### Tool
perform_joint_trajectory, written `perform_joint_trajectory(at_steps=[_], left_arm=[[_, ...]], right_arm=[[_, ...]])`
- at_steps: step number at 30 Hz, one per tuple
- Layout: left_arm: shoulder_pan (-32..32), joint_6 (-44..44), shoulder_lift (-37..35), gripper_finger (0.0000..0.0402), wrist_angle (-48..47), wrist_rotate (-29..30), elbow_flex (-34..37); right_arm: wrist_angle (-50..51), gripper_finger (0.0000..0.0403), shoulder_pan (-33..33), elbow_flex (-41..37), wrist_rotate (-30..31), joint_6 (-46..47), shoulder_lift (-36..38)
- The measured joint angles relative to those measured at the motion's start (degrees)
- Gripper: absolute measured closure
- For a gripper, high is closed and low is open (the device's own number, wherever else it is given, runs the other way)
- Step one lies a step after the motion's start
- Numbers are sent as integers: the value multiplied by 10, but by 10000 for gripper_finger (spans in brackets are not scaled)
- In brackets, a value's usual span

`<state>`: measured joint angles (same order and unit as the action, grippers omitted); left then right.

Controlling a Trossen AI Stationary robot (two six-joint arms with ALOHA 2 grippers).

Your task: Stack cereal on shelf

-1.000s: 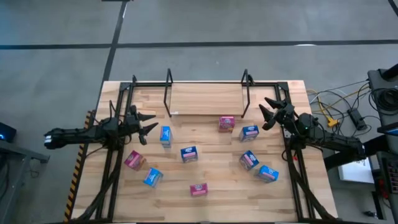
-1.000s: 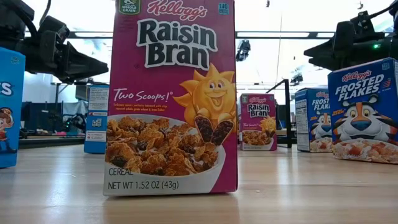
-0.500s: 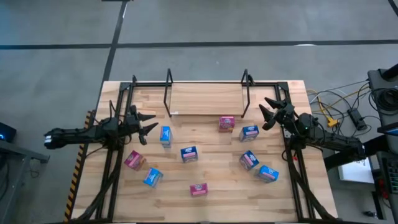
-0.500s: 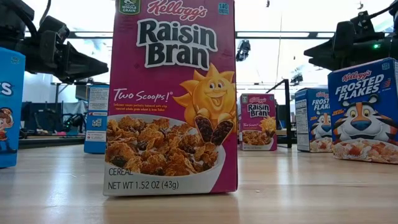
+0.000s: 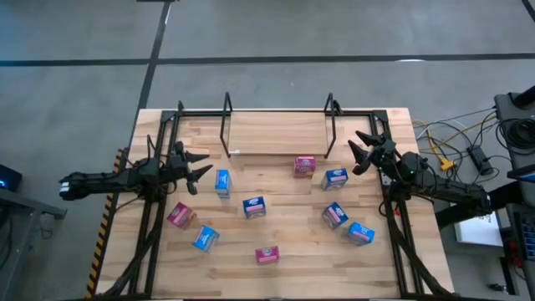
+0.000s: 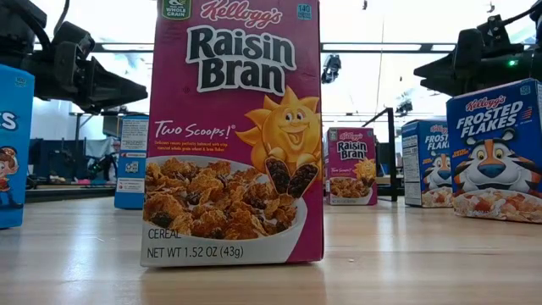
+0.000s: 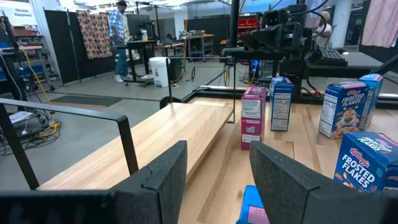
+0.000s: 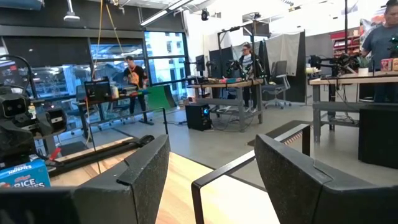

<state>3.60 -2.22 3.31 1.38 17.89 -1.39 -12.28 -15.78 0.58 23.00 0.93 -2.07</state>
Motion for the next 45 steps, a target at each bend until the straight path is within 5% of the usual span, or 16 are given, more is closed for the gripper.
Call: perform_joint_trajectory(at_steps=[8, 16, 20, 23, 29, 35, 45], left_arm=[[0, 0, 0, 242, 0, 0, 0], [0, -1, 0, 242, 10, 1, 1], [0, 98, 0, 242, 61, -14, 1], [0, 137, 1, 242, 141, -18, 1], [-1, 138, 15, 242, 287, -26, 1], [-1, 139, 41, 242, 316, -28, 1], [-1, 191, 77, 242, 333, -28, 1]], right_arm=[[0, 177, 0, 0, 0, 18, 0], [-4, 177, 0, 0, -12, 217, 0], [-42, 177, 0, 0, -146, 194, -7], [-123, 177, 0, 2, -185, 213, -32], [-130, 177, 0, 70, -181, 203, -140], [-93, 177, 0, 179, -186, 160, -285], [124, 177, 0, 404, -186, 98, -485]])
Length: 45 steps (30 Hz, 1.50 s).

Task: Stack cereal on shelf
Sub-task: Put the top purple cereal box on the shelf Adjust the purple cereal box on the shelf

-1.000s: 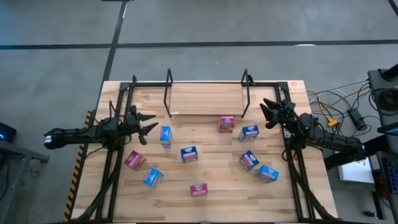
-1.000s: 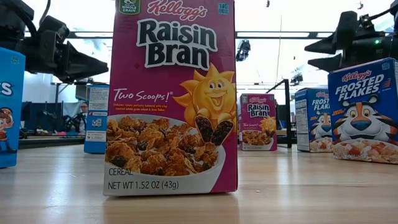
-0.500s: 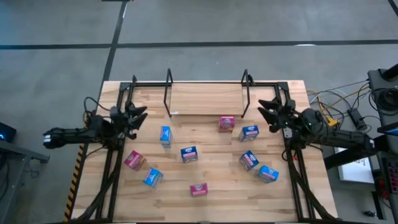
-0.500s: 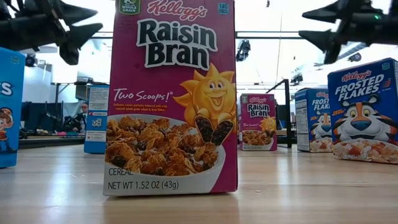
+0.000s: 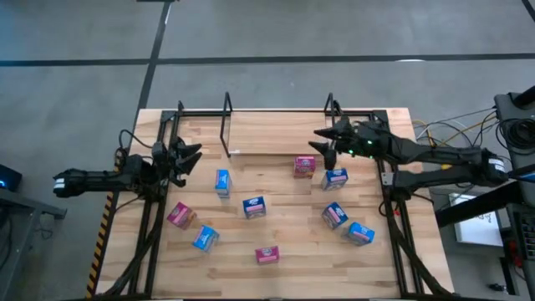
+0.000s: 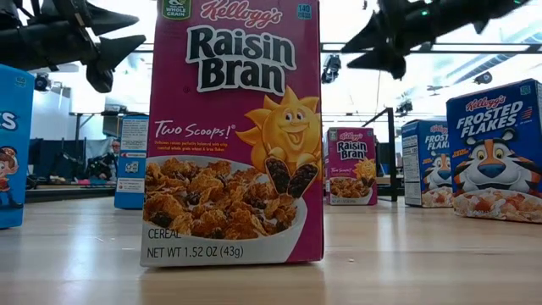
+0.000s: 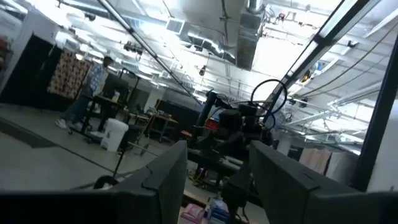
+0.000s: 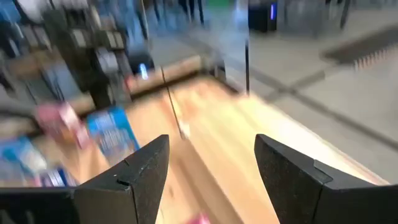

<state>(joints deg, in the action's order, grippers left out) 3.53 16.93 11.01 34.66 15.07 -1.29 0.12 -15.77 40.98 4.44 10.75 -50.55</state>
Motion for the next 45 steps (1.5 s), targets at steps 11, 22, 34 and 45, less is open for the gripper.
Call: perform_joint_trajectory(at_steps=[11, 22, 34, 45], left_arm=[[0, -64, 6, 242, 129, 4, -1], [0, -133, 7, 242, 227, 4, -1], [0, -212, 14, 242, 278, -20, -28], [0, -279, 65, 242, 243, -42, -81]], right_arm=[[265, 177, 0, 238, 7, -74, -170], [438, 177, -1, 366, 35, -92, -281], [524, 177, 17, 341, -30, -194, -298], [504, 177, 25, 338, -30, -188, -308]])
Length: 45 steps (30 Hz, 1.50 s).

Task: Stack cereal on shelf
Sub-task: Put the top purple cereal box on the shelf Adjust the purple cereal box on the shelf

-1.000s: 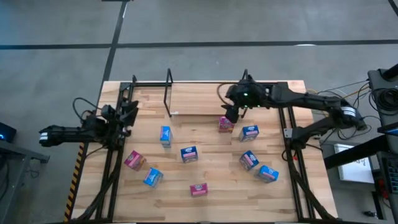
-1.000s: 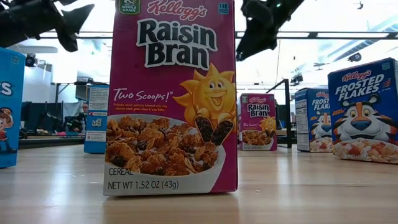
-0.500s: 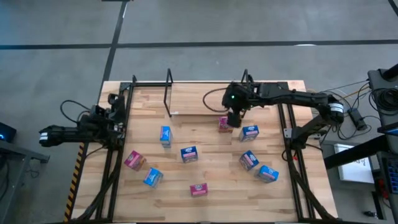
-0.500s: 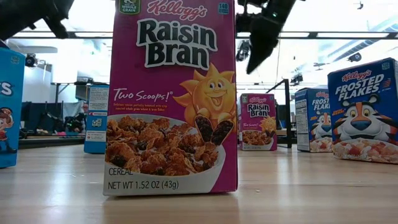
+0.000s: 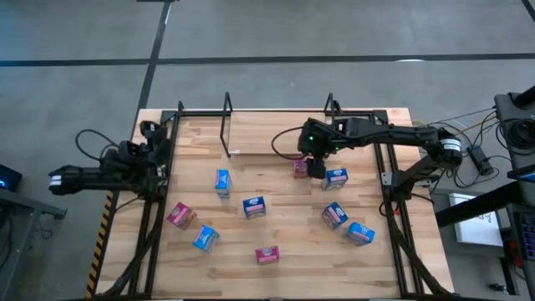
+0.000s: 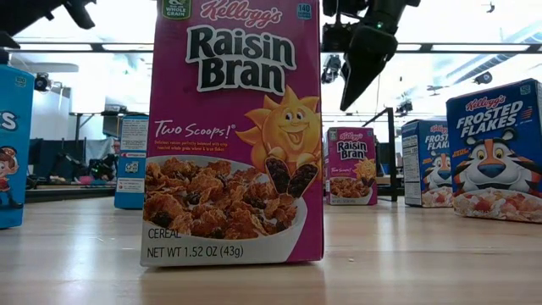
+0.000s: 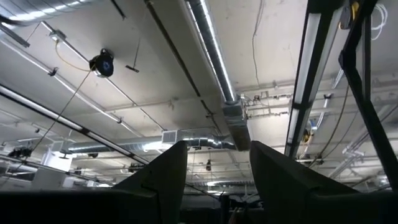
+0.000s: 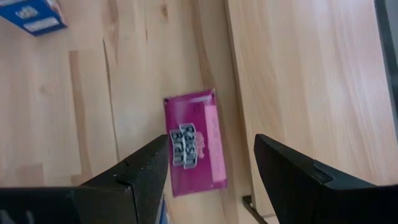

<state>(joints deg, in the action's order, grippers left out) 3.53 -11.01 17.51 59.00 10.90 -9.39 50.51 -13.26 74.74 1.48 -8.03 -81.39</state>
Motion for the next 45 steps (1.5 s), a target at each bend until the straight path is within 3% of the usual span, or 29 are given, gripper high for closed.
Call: perform_joint_trajectory(at_steps=[9, 15, 20, 25, 33, 45], left_arm=[[0, -48, 38, 242, -5, 0, -19], [0, -55, 42, 242, -3, 0, -22], [0, -62, 41, 242, -3, 0, -22], [0, -65, 40, 242, -3, 0, -22], [0, -66, 39, 242, -4, 0, -22], [0, -66, 39, 242, -4, 0, -22]], right_arm=[[1, 169, 3, 0, 0, 10, -13], [-8, 156, 2, 8, 6, -68, -32], [-25, 166, 2, 19, 50, -16, -46], [13, 130, 3, 36, 42, 21, -58], [48, 80, 5, 28, 11, -6, -65], [40, 95, 6, 17, 11, -32, -107]])
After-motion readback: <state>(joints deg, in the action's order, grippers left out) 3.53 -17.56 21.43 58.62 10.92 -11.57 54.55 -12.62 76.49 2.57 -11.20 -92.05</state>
